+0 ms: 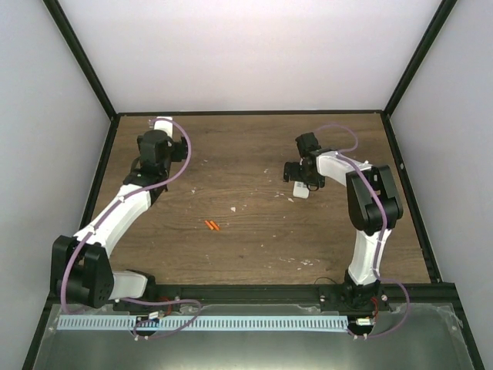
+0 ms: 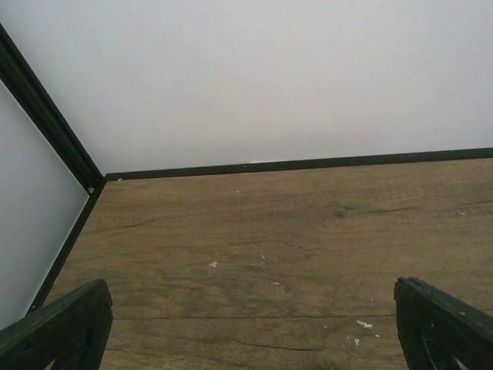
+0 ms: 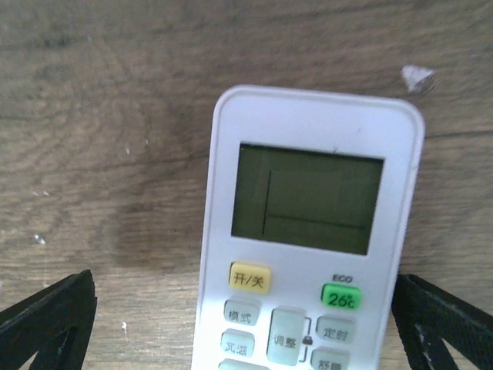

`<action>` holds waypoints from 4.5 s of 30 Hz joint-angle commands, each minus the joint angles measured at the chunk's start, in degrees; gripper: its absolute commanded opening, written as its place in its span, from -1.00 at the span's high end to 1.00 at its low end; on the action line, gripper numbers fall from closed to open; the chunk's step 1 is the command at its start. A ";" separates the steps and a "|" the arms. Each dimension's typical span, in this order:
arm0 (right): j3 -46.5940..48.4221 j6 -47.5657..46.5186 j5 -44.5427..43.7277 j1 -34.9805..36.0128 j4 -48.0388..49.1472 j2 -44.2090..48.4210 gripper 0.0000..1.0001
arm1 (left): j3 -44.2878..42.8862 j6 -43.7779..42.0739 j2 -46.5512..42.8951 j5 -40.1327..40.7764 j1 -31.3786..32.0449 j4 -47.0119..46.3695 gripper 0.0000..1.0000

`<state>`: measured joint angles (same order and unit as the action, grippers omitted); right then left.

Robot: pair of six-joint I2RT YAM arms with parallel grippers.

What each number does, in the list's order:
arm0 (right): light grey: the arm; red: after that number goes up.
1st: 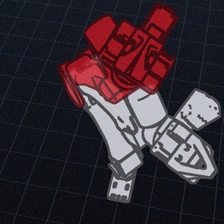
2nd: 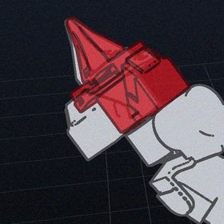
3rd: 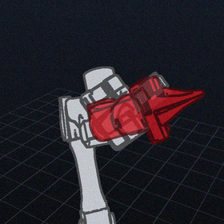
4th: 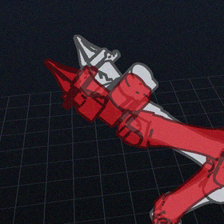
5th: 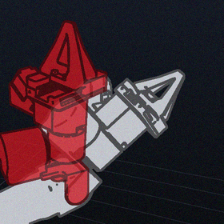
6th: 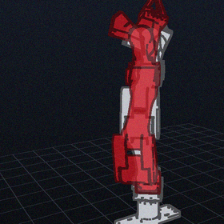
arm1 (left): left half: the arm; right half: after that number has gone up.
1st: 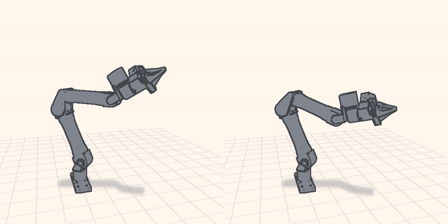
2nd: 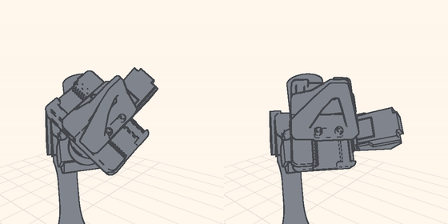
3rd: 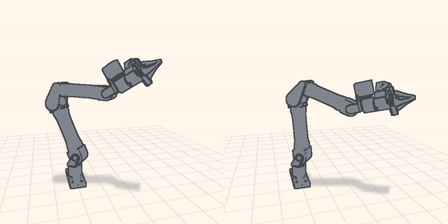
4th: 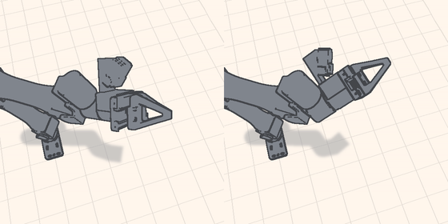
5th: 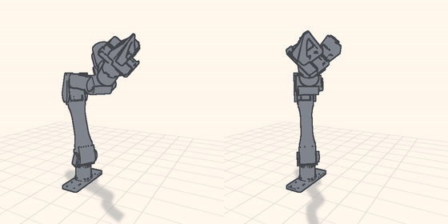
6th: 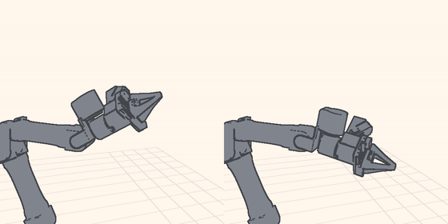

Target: Load the batteries into the remote control

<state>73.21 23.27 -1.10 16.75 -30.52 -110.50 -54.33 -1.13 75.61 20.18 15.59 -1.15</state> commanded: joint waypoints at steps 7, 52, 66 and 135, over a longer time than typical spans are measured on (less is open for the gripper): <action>-3.39 2.22 -2.01 1.13 -1.72 0.07 -0.99 | -2.23 -1.19 1.10 -1.24 0.14 -0.25 -0.99; -6.40 -9.61 7.56 12.96 13.61 15.55 0.35 | -3.40 14.00 -2.86 -30.76 0.14 7.57 -0.92; -5.18 -12.48 5.32 25.29 25.93 20.26 0.38 | 0.39 23.34 -4.91 -42.06 0.52 0.42 -0.84; -15.46 -19.05 42.78 18.38 34.02 31.83 -0.99 | 4.13 18.25 -8.83 -85.26 -1.26 -10.92 1.00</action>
<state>55.40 4.93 31.22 34.96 3.73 -76.55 -50.54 15.90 68.71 -56.45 14.35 -8.10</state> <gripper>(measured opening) 0.999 0.173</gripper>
